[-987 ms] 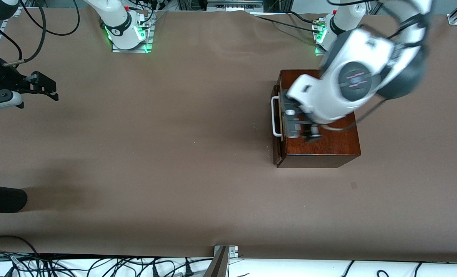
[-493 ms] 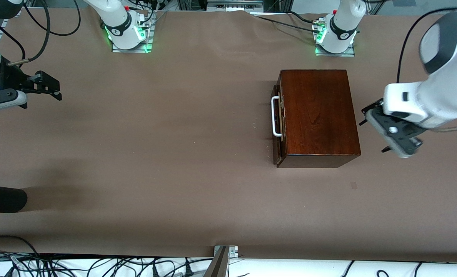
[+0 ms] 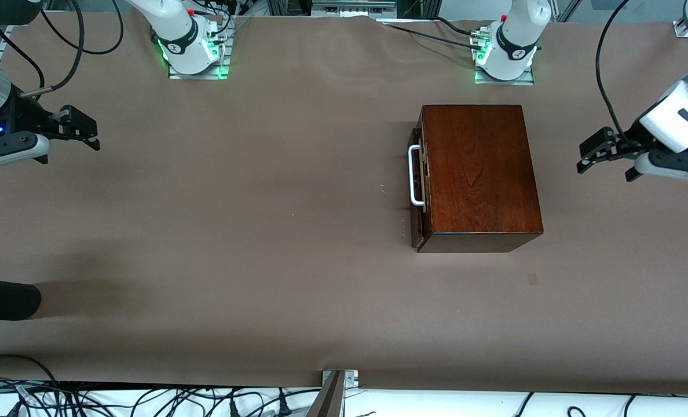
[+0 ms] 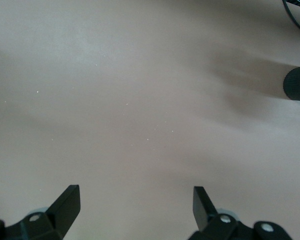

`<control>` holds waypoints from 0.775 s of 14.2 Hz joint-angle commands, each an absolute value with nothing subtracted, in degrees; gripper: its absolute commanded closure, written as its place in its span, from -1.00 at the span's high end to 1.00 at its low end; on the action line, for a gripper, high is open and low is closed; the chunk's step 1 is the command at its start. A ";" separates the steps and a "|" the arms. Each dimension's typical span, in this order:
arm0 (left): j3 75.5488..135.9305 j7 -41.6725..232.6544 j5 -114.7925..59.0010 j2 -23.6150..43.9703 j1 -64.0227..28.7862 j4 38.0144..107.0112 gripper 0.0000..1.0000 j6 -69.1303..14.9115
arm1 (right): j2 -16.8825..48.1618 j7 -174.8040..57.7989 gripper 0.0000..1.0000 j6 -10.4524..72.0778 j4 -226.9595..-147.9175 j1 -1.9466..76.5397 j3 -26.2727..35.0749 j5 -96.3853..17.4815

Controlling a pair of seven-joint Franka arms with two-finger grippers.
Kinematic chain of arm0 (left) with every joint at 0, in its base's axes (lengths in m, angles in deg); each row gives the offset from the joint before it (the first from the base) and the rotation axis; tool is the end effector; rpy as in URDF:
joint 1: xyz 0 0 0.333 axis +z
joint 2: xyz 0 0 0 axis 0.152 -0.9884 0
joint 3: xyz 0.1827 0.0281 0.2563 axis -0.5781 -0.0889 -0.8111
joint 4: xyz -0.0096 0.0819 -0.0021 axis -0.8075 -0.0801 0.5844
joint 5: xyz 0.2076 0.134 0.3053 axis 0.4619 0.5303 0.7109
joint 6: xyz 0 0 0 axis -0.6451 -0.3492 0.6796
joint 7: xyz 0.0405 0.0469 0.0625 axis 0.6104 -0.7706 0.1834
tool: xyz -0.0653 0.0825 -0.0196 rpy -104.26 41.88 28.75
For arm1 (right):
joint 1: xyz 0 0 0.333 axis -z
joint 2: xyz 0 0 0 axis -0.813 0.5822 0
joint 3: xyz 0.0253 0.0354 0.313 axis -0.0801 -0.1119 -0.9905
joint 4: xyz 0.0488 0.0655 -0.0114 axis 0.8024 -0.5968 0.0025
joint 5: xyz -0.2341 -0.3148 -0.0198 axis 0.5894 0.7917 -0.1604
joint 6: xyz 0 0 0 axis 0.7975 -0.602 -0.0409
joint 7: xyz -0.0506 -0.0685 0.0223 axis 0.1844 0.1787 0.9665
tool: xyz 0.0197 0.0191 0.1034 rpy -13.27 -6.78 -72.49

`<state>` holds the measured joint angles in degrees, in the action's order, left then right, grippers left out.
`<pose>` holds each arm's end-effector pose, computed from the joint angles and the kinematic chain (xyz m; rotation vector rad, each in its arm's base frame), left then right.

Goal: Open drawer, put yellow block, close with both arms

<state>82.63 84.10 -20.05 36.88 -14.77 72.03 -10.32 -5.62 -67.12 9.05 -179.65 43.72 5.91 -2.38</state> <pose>0.5601 -0.0127 0.5754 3.1169 -0.1609 0.0593 0.5705 0.0383 0.5996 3.0979 0.4738 0.0085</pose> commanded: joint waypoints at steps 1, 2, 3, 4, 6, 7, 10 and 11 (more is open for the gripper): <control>86.61 86.14 -20.31 39.93 -9.91 77.04 1.00 -12.16 | -5.89 -66.65 1.00 8.62 -179.03 43.67 5.98 -3.05; 88.97 86.14 -20.40 39.93 -8.23 77.39 1.00 -12.08 | -5.89 -66.65 1.00 8.53 -179.12 43.67 5.98 -3.05; 89.60 86.23 -20.31 39.84 -7.87 77.39 1.00 -11.99 | -5.89 -66.65 1.00 8.71 -179.03 43.67 6.07 -3.05; 89.61 86.23 -20.31 39.84 -7.87 77.39 1.00 -11.81 | -5.80 -66.57 1.00 8.71 -179.12 43.67 6.07 -3.05; 89.61 86.84 -20.40 39.76 -7.87 77.30 1.00 -11.46 | -5.89 -66.57 1.00 8.71 -179.12 43.67 6.07 -3.05; 89.52 87.80 -20.40 39.58 -7.69 77.30 1.00 -11.46 | -5.89 -66.65 1.00 8.79 -179.12 43.67 6.07 -3.05; 89.52 87.99 -20.40 39.40 -7.60 77.30 1.00 -10.32 | -5.80 -66.65 1.00 8.62 -179.12 43.67 6.07 -3.05; 89.52 87.90 -20.40 39.40 -7.69 77.22 1.00 -10.23 | -5.80 -66.65 1.00 8.62 -179.12 43.67 6.16 -3.05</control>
<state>88.77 87.54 -20.05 38.40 -8.51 76.48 -10.67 -5.62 -67.11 9.05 -179.63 43.72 5.97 -2.38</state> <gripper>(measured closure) 0.000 0.000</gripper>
